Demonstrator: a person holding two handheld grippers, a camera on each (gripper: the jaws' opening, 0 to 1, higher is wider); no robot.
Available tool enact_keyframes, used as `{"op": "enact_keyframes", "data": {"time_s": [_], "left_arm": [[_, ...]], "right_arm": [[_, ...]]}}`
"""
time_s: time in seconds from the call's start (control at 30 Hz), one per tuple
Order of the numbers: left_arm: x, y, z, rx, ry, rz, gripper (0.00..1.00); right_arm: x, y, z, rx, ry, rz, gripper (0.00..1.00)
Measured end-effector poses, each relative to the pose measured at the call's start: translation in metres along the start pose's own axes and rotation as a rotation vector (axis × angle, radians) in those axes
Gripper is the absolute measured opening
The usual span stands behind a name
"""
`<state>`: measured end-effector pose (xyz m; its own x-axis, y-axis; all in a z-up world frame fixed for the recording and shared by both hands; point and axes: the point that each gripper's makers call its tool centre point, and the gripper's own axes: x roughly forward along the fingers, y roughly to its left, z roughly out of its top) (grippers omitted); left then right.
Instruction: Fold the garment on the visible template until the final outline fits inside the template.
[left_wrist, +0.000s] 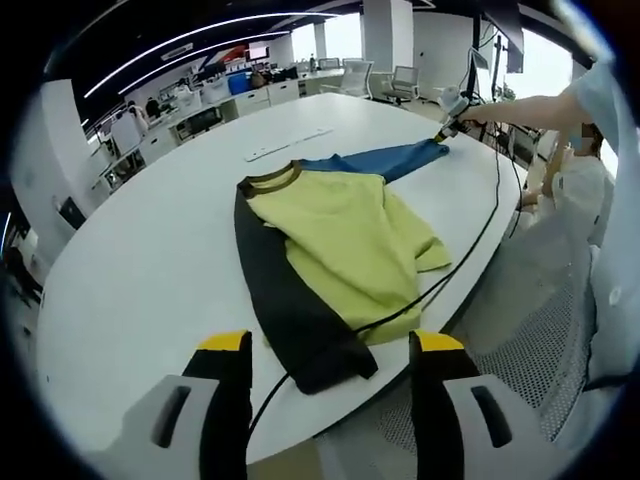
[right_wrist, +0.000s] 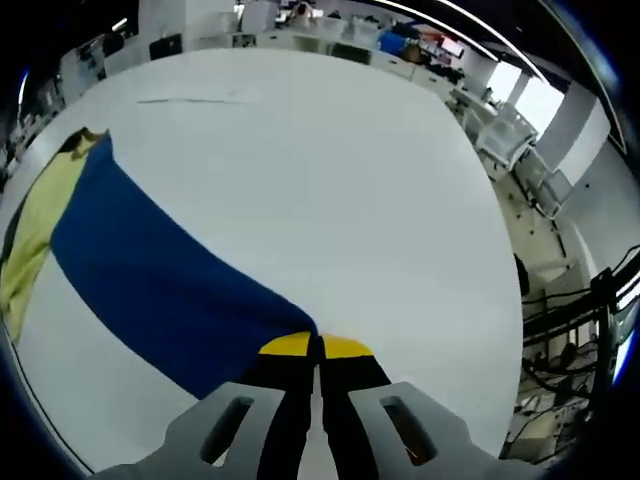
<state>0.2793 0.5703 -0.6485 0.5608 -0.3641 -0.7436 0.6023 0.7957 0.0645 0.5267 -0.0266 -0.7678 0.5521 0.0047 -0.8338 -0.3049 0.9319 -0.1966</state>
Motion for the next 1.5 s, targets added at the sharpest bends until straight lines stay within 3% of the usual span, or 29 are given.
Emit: {"op": "enact_keyframes", "data": {"time_s": [0.27,0.43,0.67,0.97,1.2,1.5], "left_arm": [[0.0,0.002,-0.004,-0.007,0.006,0.008,0.62],[0.002,0.0,-0.005,-0.009,0.009,0.002,0.61],[0.0,0.005,-0.003,-0.009,0.004,0.012,0.61],[0.001,0.003,-0.006,-0.018,0.009,0.011,0.62],[0.002,0.001,-0.002,-0.011,0.003,0.002,0.62],[0.001,0.002,0.004,0.007,-0.005,-0.001,0.62]], "right_arm": [[-0.001,-0.004,-0.003,-0.03,0.019,-0.006,0.02],[0.001,-0.01,-0.002,-0.099,0.028,-0.037,0.02],[0.005,-0.017,0.007,-0.087,0.02,-0.054,0.02],[0.002,-0.014,0.0,-0.097,0.056,-0.053,0.03],[-0.007,-0.014,0.0,-0.1,0.027,-0.044,0.22],[-0.014,-0.013,0.004,-0.098,-0.012,-0.047,0.2]]}}
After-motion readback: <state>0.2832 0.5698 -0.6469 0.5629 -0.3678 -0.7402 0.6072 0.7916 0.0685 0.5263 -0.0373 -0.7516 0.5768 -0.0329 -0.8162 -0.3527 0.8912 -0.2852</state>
